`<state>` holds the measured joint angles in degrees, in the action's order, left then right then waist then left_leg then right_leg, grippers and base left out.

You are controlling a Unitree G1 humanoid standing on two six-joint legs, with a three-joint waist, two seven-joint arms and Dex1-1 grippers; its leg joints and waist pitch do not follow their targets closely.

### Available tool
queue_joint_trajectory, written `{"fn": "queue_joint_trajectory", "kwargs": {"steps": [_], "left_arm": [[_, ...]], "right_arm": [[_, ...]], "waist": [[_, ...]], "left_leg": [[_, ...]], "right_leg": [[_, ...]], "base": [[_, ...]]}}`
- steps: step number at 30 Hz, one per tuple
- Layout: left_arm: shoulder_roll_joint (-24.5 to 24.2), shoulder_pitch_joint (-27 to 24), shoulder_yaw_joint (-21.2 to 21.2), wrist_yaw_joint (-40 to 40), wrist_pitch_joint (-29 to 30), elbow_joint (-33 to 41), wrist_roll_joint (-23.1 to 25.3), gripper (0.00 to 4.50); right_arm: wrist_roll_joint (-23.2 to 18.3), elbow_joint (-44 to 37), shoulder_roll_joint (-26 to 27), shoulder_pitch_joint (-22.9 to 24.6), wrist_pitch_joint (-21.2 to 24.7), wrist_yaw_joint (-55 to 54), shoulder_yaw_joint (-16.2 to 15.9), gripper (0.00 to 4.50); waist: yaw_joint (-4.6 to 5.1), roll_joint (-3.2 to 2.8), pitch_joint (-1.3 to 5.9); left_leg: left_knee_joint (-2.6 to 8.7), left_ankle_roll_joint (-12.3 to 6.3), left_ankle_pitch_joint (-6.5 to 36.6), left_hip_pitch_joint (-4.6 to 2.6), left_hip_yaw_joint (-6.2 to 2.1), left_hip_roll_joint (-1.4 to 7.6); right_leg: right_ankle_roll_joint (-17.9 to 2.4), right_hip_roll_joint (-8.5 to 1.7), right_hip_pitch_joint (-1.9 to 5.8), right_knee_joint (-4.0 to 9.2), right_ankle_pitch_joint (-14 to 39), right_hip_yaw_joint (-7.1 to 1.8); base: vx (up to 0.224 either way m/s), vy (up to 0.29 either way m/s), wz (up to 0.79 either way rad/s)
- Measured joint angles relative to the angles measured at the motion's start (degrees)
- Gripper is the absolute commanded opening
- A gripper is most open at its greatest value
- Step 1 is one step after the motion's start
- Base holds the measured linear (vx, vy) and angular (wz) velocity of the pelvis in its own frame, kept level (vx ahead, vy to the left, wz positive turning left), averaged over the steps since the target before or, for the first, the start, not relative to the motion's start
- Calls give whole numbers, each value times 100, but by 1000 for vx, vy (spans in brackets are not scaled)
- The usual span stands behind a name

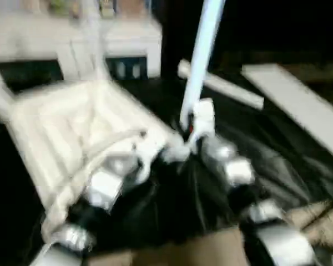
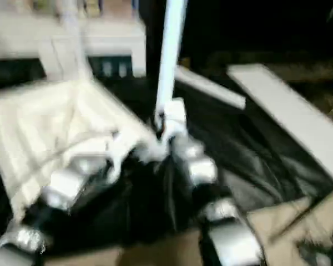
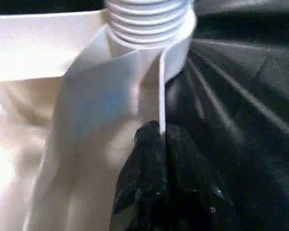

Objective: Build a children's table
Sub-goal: Rotate leg to tighten

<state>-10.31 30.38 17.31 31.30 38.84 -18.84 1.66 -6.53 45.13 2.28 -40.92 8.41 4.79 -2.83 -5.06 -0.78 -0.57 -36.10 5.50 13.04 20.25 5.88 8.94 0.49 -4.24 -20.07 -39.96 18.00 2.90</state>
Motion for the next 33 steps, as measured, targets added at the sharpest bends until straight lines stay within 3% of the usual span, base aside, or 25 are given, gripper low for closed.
{"fn": "queue_joint_trajectory", "kwargs": {"steps": [1,2,5,7,12,21,24,28,33], "left_arm": [[68,11,1,-111,13,-13,2,0],[56,14,-7,-167,51,-20,-4,0],[67,28,-24,-285,140,-18,4,0],[70,66,-29,-298,200,-17,5,0],[29,66,-58,-291,174,8,5,0],[-80,62,-76,-241,15,57,-36,0],[-247,11,-70,-22,-193,103,-86,0],[-497,-11,-65,216,-410,271,-88,0],[-608,-7,-70,344,-540,288,-96,0]], "right_arm": [[19,71,43,-59,1,-185,21,183],[25,140,108,-101,0,-328,22,183],[20,316,220,-219,-14,-627,31,183],[20,356,234,-251,-52,-688,31,183],[68,530,311,-346,-226,-812,31,183],[240,699,309,-461,-515,-599,-60,183],[171,656,235,-428,-696,-119,20,253],[12,549,129,-194,-662,464,24,273],[-37,465,10,-157,-594,831,15,331]], "waist": [[40,29,-14],[81,15,-24],[151,63,-34],[161,65,-41],[173,117,-56],[201,106,-63],[208,88,-76],[196,40,-123],[193,43,-125]], "left_leg": [[94,1,-63,-15,75,41],[136,8,-76,-17,111,85],[211,16,-82,-11,115,110],[260,16,-82,-12,141,110],[283,17,-82,-9,168,113],[319,10,-95,-8,235,141],[323,9,-96,0,245,151],[323,-24,-172,88,262,169],[322,-63,-194,129,269,171]], "right_leg": [[-34,34,-17,71,-81,-46],[-63,72,4,137,-126,-58],[-77,97,36,254,-205,-36],[-71,94,33,302,-228,-45],[-66,91,20,308,-230,-61],[-50,91,18,371,-243,-64],[-48,95,14,385,-243,-62],[-23,100,-66,385,-261,-56],[16,100,-104,390,-290,-51]], "base": [[-67,-5,27],[-67,-5,27],[0,0,0],[0,0,0],[0,0,0],[0,0,0],[0,0,0],[0,0,0],[0,0,0]]}}
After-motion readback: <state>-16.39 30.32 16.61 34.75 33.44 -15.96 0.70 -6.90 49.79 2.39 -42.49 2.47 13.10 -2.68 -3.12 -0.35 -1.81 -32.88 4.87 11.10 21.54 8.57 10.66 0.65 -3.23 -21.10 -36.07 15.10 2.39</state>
